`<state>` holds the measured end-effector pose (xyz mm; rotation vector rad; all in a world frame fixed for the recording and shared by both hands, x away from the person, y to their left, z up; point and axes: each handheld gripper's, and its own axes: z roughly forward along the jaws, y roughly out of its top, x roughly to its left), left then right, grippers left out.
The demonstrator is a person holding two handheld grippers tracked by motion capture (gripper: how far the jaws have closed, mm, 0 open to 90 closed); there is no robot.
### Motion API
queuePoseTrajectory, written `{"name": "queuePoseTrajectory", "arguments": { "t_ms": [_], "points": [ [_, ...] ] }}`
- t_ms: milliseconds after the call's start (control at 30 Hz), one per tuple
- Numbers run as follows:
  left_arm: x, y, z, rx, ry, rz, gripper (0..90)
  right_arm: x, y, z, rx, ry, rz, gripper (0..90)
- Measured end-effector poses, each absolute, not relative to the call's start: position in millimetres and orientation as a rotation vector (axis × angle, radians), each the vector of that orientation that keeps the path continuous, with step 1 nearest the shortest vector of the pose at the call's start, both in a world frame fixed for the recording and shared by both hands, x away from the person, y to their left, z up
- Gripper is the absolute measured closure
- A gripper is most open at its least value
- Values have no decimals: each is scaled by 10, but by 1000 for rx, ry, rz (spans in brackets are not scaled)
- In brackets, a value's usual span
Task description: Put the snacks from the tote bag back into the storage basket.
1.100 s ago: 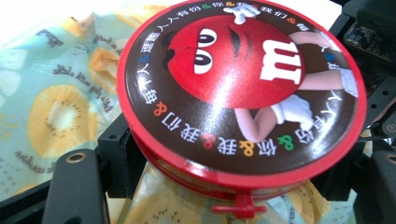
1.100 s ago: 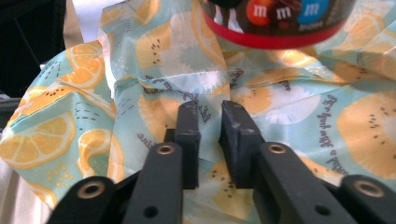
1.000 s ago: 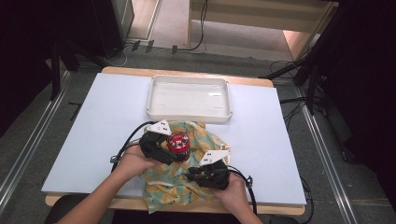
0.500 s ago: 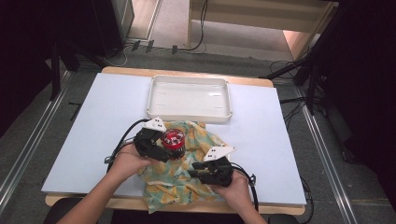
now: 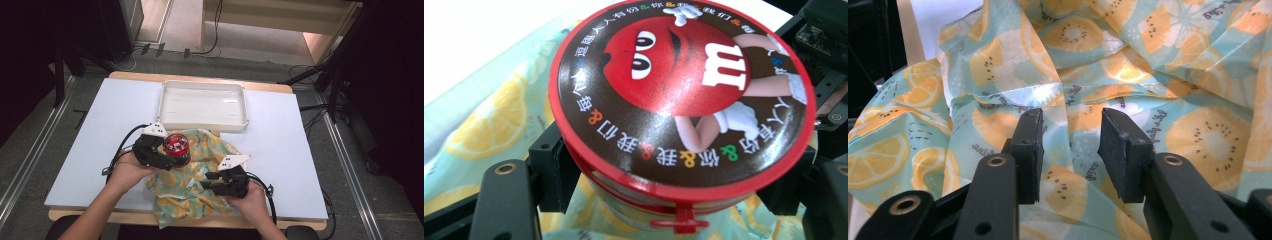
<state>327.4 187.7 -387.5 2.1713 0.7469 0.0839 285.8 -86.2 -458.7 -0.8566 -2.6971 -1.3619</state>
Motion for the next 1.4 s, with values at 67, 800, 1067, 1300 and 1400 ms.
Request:
{"name": "queuePoseTrajectory", "arguments": {
  "t_ms": [67, 800, 1067, 1300, 1400],
  "points": [
    [3276, 1907, -3865, 2164, 761, 87, 259, 2869, -862, -4594, -854, -2694, -1361, 631],
    [3458, 2170, -3676, 2137, 840, 116, 259, 2907, -844, -4611, -864, -2678, -1363, 625],
    [3530, 2158, -3567, 2145, 830, 140, 259, 2902, -817, -4627, -865, -2688, -1353, 622],
    [3659, 2185, -3599, 2140, 862, 119, 259, 2903, -823, -4622, -869, -2676, -1365, 596],
    [3730, 2205, -3615, 2140, 856, 86, 259, 2902, -830, -4607, -871, -2676, -1382, 576]
  ]
}}
